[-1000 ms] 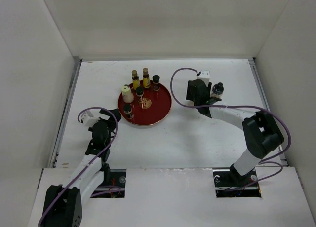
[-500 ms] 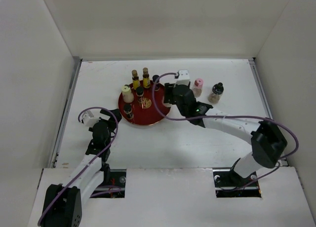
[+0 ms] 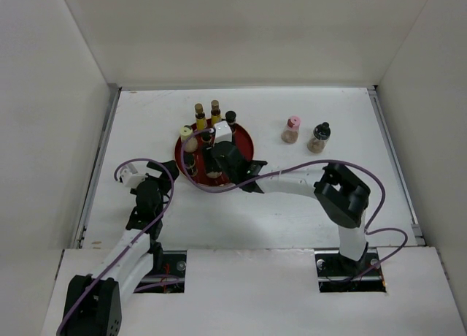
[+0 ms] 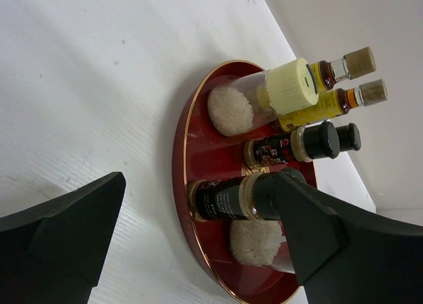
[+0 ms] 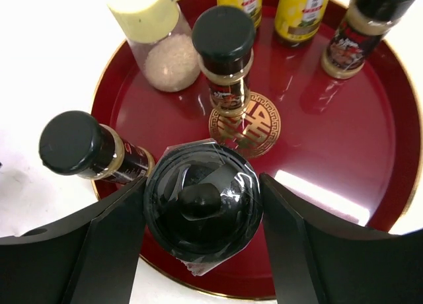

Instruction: Organize the condiment bottles

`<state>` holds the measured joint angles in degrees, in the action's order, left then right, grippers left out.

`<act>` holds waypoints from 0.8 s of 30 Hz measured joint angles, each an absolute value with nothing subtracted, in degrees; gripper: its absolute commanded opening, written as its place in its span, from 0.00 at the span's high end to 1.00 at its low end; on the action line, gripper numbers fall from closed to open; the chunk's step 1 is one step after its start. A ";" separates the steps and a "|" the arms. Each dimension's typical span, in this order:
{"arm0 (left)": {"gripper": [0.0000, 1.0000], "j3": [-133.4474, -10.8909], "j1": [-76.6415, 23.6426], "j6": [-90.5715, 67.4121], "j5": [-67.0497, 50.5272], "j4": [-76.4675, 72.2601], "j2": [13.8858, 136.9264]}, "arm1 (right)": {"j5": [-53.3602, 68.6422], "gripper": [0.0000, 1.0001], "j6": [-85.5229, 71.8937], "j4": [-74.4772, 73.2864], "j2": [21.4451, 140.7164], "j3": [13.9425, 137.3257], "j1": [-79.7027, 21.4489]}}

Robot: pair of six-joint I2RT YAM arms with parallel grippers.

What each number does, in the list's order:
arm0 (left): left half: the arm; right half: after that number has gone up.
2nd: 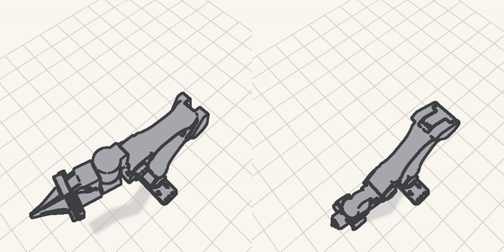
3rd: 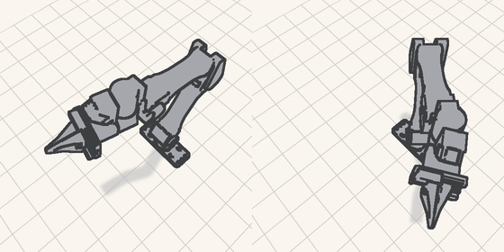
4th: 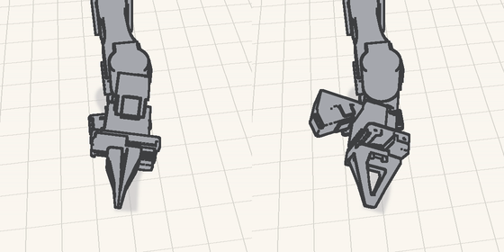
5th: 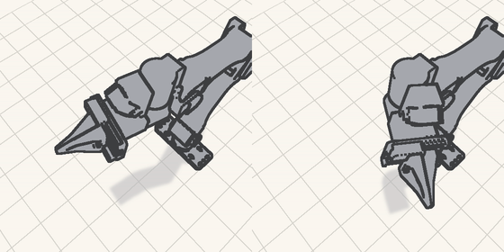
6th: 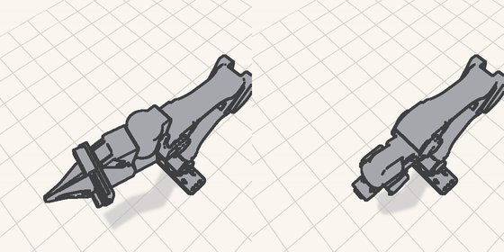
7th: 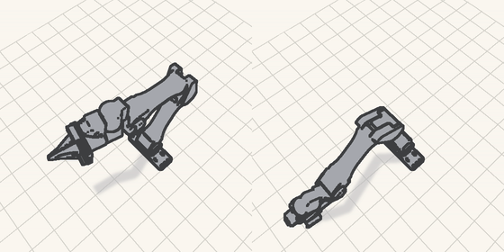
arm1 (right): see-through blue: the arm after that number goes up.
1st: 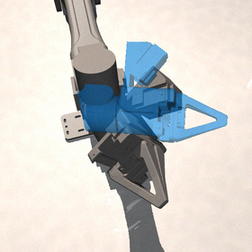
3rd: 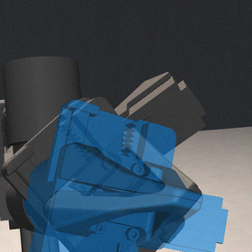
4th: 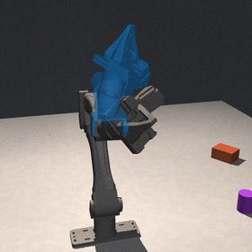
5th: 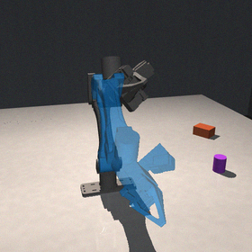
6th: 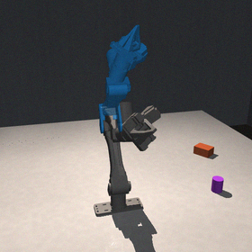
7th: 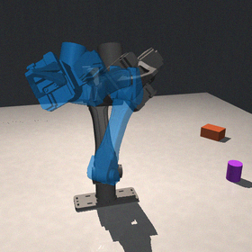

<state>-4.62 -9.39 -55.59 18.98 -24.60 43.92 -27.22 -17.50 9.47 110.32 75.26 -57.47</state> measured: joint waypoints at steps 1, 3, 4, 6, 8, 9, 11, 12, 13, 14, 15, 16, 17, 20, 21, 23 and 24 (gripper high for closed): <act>0.00 -4.62 -9.39 -55.57 18.98 -24.60 43.92 | -27.22 0.44 -17.39 9.91 110.69 75.33 -57.47; 0.00 -4.62 -9.39 -55.55 19.00 -24.62 43.92 | -27.22 0.37 -17.45 10.00 110.78 75.46 -57.47; 0.00 -4.62 -9.37 -55.57 18.98 -24.60 43.92 | -27.27 0.32 -17.45 10.07 110.85 75.50 -57.45; 0.00 -4.62 -9.39 -55.57 18.94 -24.60 43.94 | -27.29 0.23 -17.43 10.48 111.04 75.55 -57.41; 0.00 -4.62 -9.41 -55.55 18.94 -24.62 44.01 | -27.24 0.17 -17.56 10.92 111.02 75.55 -57.41; 0.00 -4.62 -9.39 -55.55 18.96 -24.62 44.05 | -27.20 0.15 -17.56 11.14 110.96 75.55 -57.41; 0.00 -4.62 -9.39 -55.55 18.94 -24.62 44.23 | -26.94 0.13 -17.47 11.03 110.45 75.53 -57.41; 0.00 -4.62 -9.39 -55.55 18.92 -24.62 44.34 | -26.89 0.12 -17.34 11.00 109.80 75.40 -57.41; 0.00 -4.62 -9.41 -55.55 18.92 -24.60 44.38 | -26.72 0.11 -17.21 11.03 108.77 75.00 -57.41; 0.00 -4.62 -9.41 -55.55 18.94 -24.60 44.40 | -26.59 0.11 -16.99 10.98 107.15 74.32 -57.41; 0.00 -4.62 -9.41 -55.55 18.96 -24.62 44.38 | -26.48 0.11 -16.75 10.96 105.30 73.54 -57.32; 0.00 -4.62 -9.39 -55.55 18.98 -24.60 44.38 | -26.30 0.12 -16.62 11.05 102.98 72.55 -57.10; 0.00 -4.62 -9.39 -55.55 18.96 -24.60 44.38 | -26.00 0.16 -16.40 11.25 100.33 71.37 -56.75; 0.00 -4.62 -9.41 -55.53 18.94 -24.60 44.31 | -25.15 0.39 -16.14 13.47 91.50 66.72 -53.54; 0.00 -4.62 -9.41 -55.53 18.98 -24.60 44.25 | -25.08 0.50 -16.08 14.31 88.92 65.17 -51.57; 0.00 -4.62 -9.41 -55.53 18.94 -24.60 44.23 | -25.56 0.65 -16.71 15.62 84.60 62.19 -45.82; 0.00 -4.62 -9.41 -55.53 18.90 -24.60 44.23 | -26.50 0.67 -17.28 15.99 83.02 60.84 -41.93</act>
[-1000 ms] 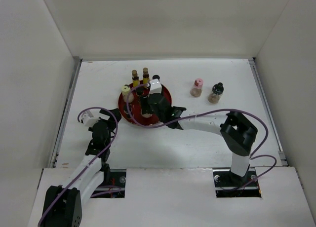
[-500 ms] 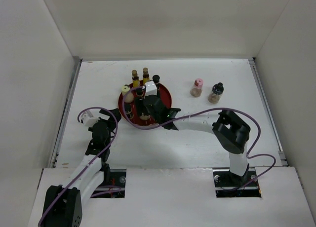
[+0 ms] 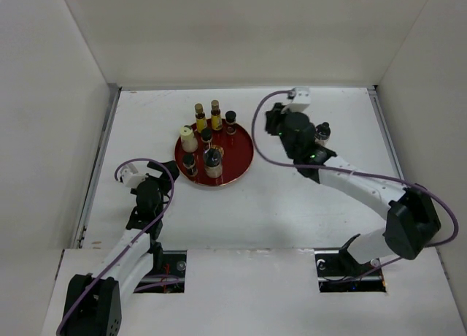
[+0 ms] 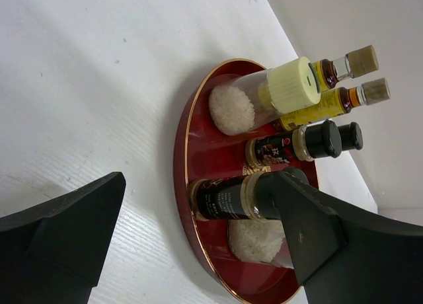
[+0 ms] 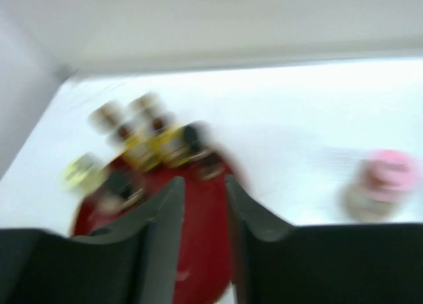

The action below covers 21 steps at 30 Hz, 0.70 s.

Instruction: Organize the condiment bottles

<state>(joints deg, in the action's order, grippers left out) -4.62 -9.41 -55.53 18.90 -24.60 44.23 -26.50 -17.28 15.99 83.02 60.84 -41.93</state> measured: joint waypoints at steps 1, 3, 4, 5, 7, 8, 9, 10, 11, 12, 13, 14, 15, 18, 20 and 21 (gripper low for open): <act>0.00 -4.62 -9.47 -55.53 18.90 -24.60 44.23 | -27.59 0.65 -17.74 16.08 82.17 59.70 -38.74; 0.00 -4.62 -9.67 -55.53 18.98 -24.62 44.23 | -30.70 0.57 -18.41 15.35 81.76 57.76 -32.08; 0.00 -4.62 -9.78 -55.53 18.98 -24.62 44.29 | -32.21 0.45 -18.79 14.48 82.06 57.04 -29.17; 0.00 -4.62 -9.80 -55.53 18.96 -24.64 44.40 | -33.56 0.35 -19.14 13.45 82.56 56.55 -26.89; 0.00 -4.62 -9.98 -55.53 18.92 -24.62 44.60 | -35.68 0.20 -19.31 11.38 84.12 56.38 -23.55; 0.00 -4.62 -10.13 -55.53 19.00 -24.64 44.69 | -36.45 0.16 -19.31 10.50 85.08 56.38 -22.33; 0.00 -4.62 -10.26 -55.53 19.03 -24.64 44.75 | -36.95 0.14 -19.25 9.63 85.97 56.38 -21.41; 0.00 -4.62 -10.31 -55.53 19.03 -24.62 44.82 | -37.08 0.12 -19.29 8.86 86.83 56.40 -20.67; 0.00 -4.62 -10.31 -55.53 19.00 -24.64 44.86 | -37.15 0.12 -19.31 8.08 87.77 56.45 -19.81; 0.00 -4.62 -10.31 -55.53 19.00 -24.62 44.88 | -37.10 0.11 -19.31 7.49 88.62 56.53 -19.20; 0.00 -4.62 -10.37 -55.53 19.03 -24.64 44.93 | -37.06 0.10 -19.33 6.76 89.54 56.64 -18.55; 0.00 -4.62 -10.55 -55.53 19.14 -24.64 44.99 | -37.04 0.10 -19.33 6.07 90.43 56.75 -17.93; 0.00 -4.62 -10.63 -55.51 19.14 -24.64 45.12 | -36.99 0.10 -19.31 5.43 91.29 56.95 -17.37; 0.00 -4.64 -10.63 -55.53 19.07 -24.64 45.56 | -36.49 0.11 -19.40 4.08 93.30 57.67 -15.88; 0.00 -4.64 -10.68 -55.51 19.09 -24.64 45.76 | -35.70 0.12 -19.66 3.68 94.28 58.26 -15.16; 0.00 -4.64 -10.68 -55.51 19.09 -24.67 45.82 | -35.29 0.13 -19.79 3.51 94.56 58.39 -14.85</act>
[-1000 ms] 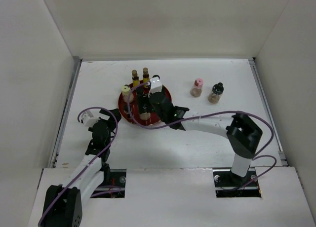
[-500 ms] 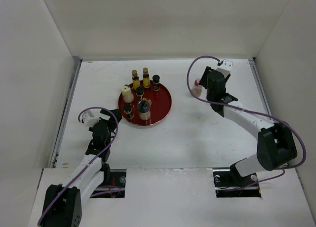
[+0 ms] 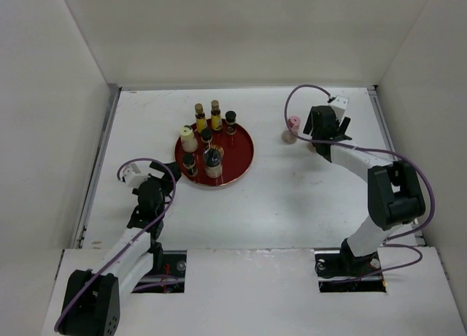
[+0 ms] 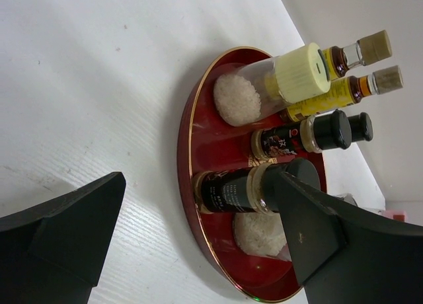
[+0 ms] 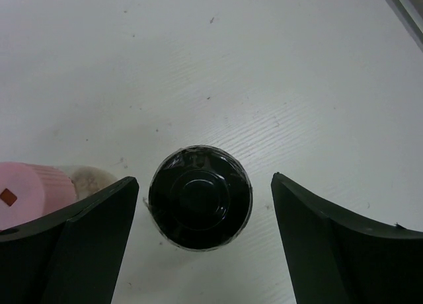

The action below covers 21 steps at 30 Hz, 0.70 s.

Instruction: Organize the condiment bottles

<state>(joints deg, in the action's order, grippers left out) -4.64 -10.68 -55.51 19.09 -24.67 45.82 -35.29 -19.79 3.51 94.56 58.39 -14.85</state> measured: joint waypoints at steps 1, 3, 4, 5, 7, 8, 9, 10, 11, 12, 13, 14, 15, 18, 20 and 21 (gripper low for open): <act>0.00 -4.64 -10.68 -55.51 19.11 -24.67 45.91 | -34.81 0.15 -20.03 3.38 94.78 58.46 -14.44; 0.00 -4.64 -10.66 -55.53 19.07 -24.67 46.15 | -33.67 0.23 -20.67 3.38 95.26 58.61 -13.80; 0.00 -4.64 -10.66 -55.53 19.07 -24.67 46.30 | -33.23 0.30 -20.82 3.38 95.50 58.67 -13.61; 0.00 -4.64 -10.68 -55.53 19.07 -24.64 46.39 | -32.91 0.37 -21.10 3.38 95.68 58.67 -13.47; 0.00 -4.64 -10.76 -55.51 19.11 -24.67 46.41 | -32.36 0.40 -21.82 3.38 95.70 58.67 -13.43; 0.00 -4.64 -10.79 -55.53 19.09 -24.67 46.41 | -32.34 0.41 -22.15 3.42 95.61 58.63 -13.41; 0.00 -4.64 -10.79 -55.53 19.07 -24.67 46.46 | -32.27 0.42 -22.31 3.53 95.35 58.39 -13.41; 0.00 -4.64 -10.79 -55.53 19.07 -24.67 46.48 | -32.25 0.42 -22.44 3.62 94.74 57.76 -13.41; 0.00 -4.64 -10.83 -55.51 19.07 -24.67 46.48 | -32.49 0.43 -22.50 3.70 93.76 56.93 -13.47; 0.00 -4.64 -10.94 -55.51 19.11 -24.69 46.48 | -32.91 0.44 -22.48 3.66 92.25 55.86 -13.63; 0.00 -4.64 -10.94 -55.51 19.14 -24.69 46.48 | -33.45 0.44 -22.46 3.53 90.52 54.92 -14.00; 0.00 -4.67 -10.94 -55.51 19.11 -24.67 46.50 | -34.37 0.45 -22.33 3.31 88.36 54.15 -14.39; 0.00 -4.67 -10.94 -55.51 19.11 -24.69 46.61 | -35.16 0.45 -22.15 3.36 86.11 53.71 -14.98; 0.00 -4.67 -10.96 -55.51 19.16 -24.69 46.72 | -37.10 0.45 -20.82 5.08 79.24 53.69 -18.92; 0.00 -4.69 -10.96 -55.51 19.29 -24.69 46.72 | -37.58 0.46 -19.66 7.53 75.61 54.15 -23.51; 0.00 -4.69 -10.92 -55.51 19.29 -24.69 46.70 | -37.56 0.46 -19.09 8.64 74.65 54.89 -26.28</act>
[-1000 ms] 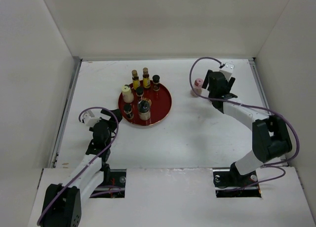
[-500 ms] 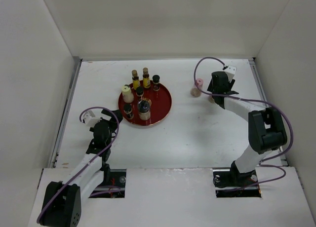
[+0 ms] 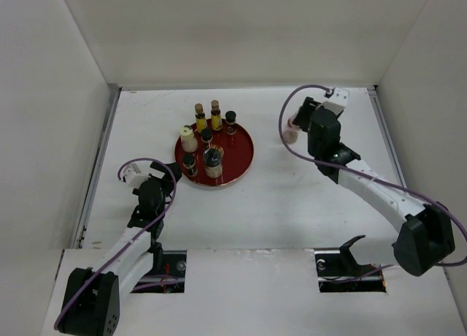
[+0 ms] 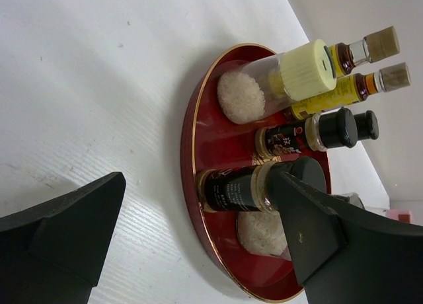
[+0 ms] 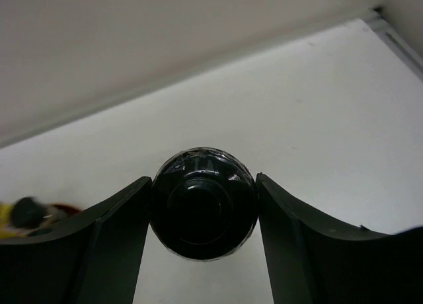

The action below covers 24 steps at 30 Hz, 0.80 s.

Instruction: Organize the condiment bottles

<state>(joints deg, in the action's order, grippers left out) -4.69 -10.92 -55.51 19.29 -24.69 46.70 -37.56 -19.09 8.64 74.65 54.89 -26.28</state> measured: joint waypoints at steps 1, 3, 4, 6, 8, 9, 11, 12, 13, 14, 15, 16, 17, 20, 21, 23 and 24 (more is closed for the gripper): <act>0.00 -4.69 -10.92 -55.51 19.29 -24.69 46.65 | -37.32 0.47 -18.52 9.85 74.39 55.96 -29.08; 0.00 -4.69 -10.90 -55.51 19.31 -24.67 46.30 | -36.27 0.47 -17.54 12.01 75.61 58.48 -33.95; 0.00 -4.69 -10.90 -55.48 19.33 -24.67 46.04 | -35.55 0.46 -17.32 12.97 76.86 59.64 -35.94; 0.00 -4.69 -10.90 -55.46 19.40 -24.67 45.52 | -33.80 0.46 -16.93 14.83 80.68 62.13 -39.35; 0.00 -4.69 -10.90 -55.44 19.40 -24.67 45.34 | -32.29 0.46 -16.71 15.88 85.56 64.49 -41.52; 0.00 -4.69 -10.90 -55.44 19.42 -24.67 45.30 | -31.57 0.46 -16.67 16.03 88.27 65.49 -42.39; 0.00 -4.69 -10.90 -55.33 19.49 -24.67 45.15 | -30.65 0.46 -16.62 15.94 93.30 67.13 -43.77; 0.00 -4.69 -10.87 -55.29 19.46 -24.67 45.12 | -30.30 0.46 -16.47 15.77 95.77 67.96 -44.34; 0.00 -4.69 -10.83 -55.29 19.44 -24.67 45.15 | -29.87 0.46 -16.32 15.51 98.26 68.97 -44.82; 0.00 -4.69 -10.76 -55.27 19.44 -24.67 45.15 | -29.39 0.46 -16.25 15.29 100.53 70.00 -45.25; 0.00 -4.69 -10.76 -55.27 19.44 -24.67 45.15 | -28.95 0.45 -16.21 15.05 102.72 71.13 -45.67; 0.00 -4.69 -10.79 -55.27 19.46 -24.67 45.15 | -28.51 0.45 -16.23 14.92 104.47 72.07 -45.95; 0.00 -4.69 -10.76 -55.27 19.44 -24.67 45.15 | -28.18 0.45 -16.25 14.79 106.15 72.95 -46.22; 0.00 -4.69 -10.52 -55.27 19.38 -24.67 45.15 | -27.11 0.43 -16.32 14.57 109.89 75.16 -46.72; 0.00 -4.69 -10.52 -55.27 19.33 -24.67 45.15 | -26.83 0.42 -16.36 14.59 110.89 75.77 -46.76; 0.00 -4.69 -10.52 -55.27 19.31 -24.67 45.17 | -26.57 0.40 -16.43 14.57 112.16 76.42 -46.76; 0.00 -4.69 -10.50 -55.29 19.29 -24.67 45.17 | -26.48 0.38 -16.53 14.57 112.62 76.60 -46.76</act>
